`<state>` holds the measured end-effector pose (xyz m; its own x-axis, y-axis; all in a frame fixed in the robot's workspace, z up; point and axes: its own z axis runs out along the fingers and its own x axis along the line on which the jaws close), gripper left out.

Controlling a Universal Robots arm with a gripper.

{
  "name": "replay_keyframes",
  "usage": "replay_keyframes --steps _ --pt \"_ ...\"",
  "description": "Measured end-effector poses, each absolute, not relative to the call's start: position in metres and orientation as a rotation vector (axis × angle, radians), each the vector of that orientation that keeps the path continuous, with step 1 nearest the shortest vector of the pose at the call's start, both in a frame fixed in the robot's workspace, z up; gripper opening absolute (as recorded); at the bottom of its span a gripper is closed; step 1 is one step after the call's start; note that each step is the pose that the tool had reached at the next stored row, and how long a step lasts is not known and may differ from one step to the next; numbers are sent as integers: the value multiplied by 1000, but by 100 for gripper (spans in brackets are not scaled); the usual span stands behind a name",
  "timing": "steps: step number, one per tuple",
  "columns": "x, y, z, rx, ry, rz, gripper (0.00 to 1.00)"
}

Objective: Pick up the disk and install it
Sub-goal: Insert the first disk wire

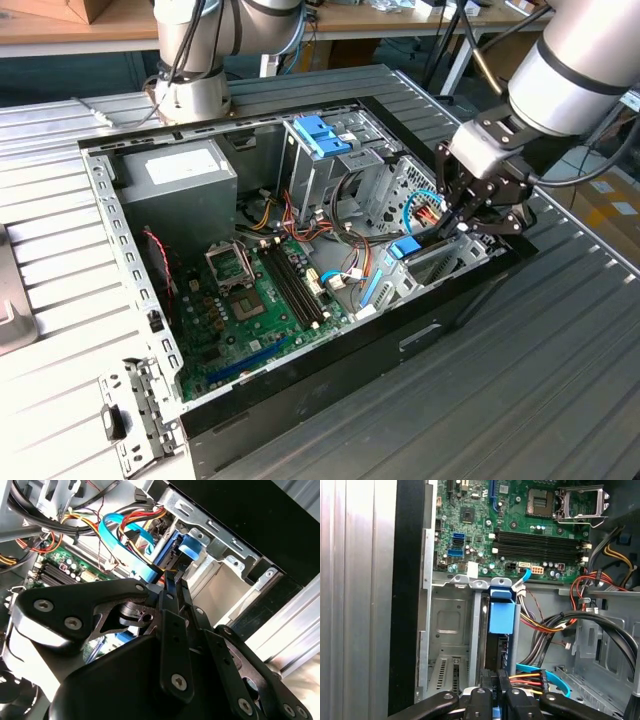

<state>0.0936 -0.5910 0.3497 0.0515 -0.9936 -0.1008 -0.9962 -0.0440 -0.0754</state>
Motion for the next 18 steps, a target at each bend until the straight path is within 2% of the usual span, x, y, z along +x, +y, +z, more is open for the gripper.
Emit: replay_keyframes --steps 18 --pt "92 -581 346 -2082 2182 23 17"
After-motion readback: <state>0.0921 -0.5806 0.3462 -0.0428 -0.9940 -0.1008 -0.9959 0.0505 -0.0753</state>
